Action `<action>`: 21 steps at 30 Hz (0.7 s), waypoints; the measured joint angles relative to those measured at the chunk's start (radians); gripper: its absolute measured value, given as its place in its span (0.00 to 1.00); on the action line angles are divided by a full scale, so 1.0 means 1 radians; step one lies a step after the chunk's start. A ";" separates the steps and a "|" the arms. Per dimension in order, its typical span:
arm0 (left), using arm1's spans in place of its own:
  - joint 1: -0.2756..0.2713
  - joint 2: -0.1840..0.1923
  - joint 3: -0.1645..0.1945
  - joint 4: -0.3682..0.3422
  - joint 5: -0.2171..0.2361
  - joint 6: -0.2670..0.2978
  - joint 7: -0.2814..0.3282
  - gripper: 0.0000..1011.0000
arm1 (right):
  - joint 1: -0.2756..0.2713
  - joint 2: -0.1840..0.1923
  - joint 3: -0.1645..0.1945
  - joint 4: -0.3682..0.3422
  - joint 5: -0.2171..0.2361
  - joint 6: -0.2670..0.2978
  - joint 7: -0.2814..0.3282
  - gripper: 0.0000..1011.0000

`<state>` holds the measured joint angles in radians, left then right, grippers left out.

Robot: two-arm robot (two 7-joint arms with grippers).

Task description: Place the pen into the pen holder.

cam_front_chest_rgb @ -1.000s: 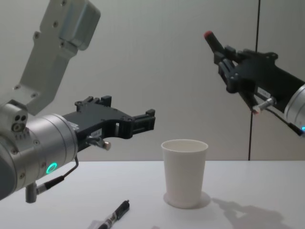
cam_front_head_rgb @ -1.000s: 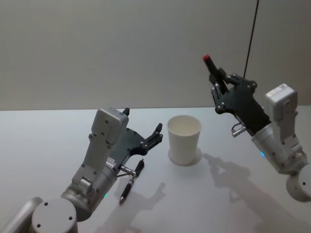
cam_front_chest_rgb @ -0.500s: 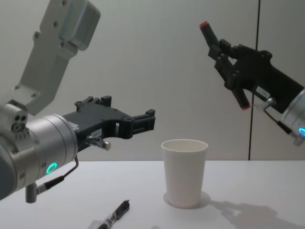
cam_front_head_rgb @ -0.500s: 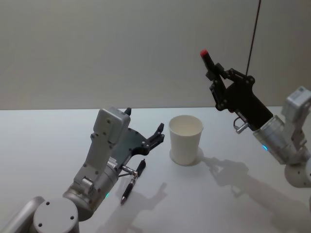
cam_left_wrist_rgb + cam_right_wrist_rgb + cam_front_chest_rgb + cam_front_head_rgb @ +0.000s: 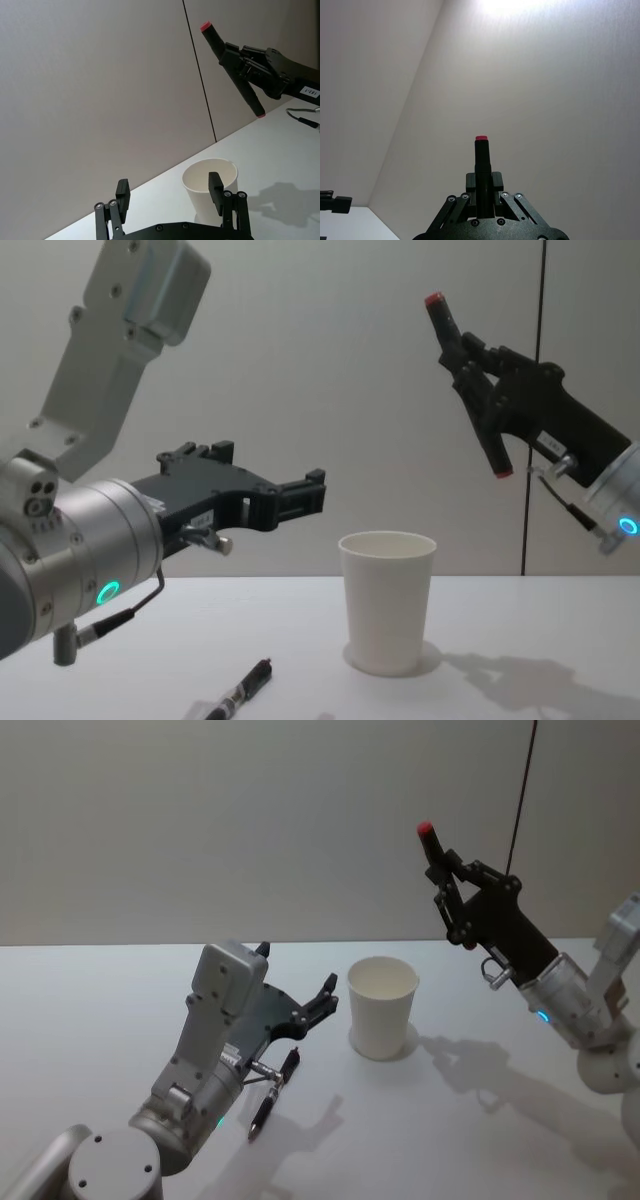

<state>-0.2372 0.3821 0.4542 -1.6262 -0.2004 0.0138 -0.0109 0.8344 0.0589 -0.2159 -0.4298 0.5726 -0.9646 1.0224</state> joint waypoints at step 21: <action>0.000 0.000 0.000 0.000 0.000 0.000 0.000 0.99 | -0.001 -0.017 -0.105 -0.023 -0.123 0.024 -0.254 0.17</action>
<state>-0.2372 0.3821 0.4542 -1.6262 -0.2004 0.0138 -0.0109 0.8329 0.0415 -0.3207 -0.4528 0.4496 -0.9406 0.7682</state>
